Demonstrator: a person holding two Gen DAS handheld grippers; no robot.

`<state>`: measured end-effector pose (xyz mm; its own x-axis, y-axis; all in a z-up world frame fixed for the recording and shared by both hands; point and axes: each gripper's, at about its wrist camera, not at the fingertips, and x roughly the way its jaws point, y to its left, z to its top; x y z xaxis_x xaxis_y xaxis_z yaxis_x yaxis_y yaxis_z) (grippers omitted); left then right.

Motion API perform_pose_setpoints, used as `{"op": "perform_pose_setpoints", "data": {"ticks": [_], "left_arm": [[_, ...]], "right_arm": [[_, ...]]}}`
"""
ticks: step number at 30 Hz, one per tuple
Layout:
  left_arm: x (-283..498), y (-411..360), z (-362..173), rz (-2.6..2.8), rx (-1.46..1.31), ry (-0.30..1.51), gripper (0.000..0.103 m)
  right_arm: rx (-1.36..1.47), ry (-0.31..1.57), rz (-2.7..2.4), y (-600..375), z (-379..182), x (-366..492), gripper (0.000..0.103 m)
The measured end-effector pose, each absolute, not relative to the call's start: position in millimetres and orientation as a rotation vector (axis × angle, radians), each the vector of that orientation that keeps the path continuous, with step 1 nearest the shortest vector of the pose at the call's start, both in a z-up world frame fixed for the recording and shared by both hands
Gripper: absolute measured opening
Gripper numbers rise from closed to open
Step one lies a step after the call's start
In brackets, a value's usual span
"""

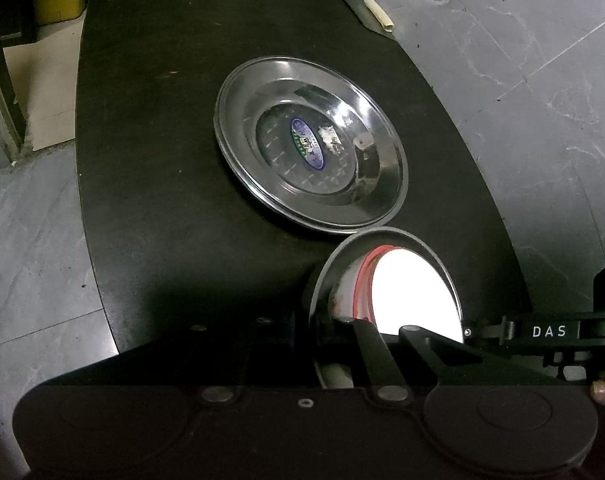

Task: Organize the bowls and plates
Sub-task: 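Carry the nested bowls with both grippers over the steel plate stack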

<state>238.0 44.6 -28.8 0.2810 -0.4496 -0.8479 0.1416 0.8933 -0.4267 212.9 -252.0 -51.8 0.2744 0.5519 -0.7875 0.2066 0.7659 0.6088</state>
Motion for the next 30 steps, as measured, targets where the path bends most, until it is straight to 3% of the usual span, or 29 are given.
{"op": "perform_pose_setpoints", "data": {"ticks": [30], "left_arm": [[283.6, 39.7, 17.2, -0.395, -0.361, 1.115, 0.009]], "right_arm": [[0.706, 1.208, 0.293, -262.2, -7.7, 264.5, 0.014]]}}
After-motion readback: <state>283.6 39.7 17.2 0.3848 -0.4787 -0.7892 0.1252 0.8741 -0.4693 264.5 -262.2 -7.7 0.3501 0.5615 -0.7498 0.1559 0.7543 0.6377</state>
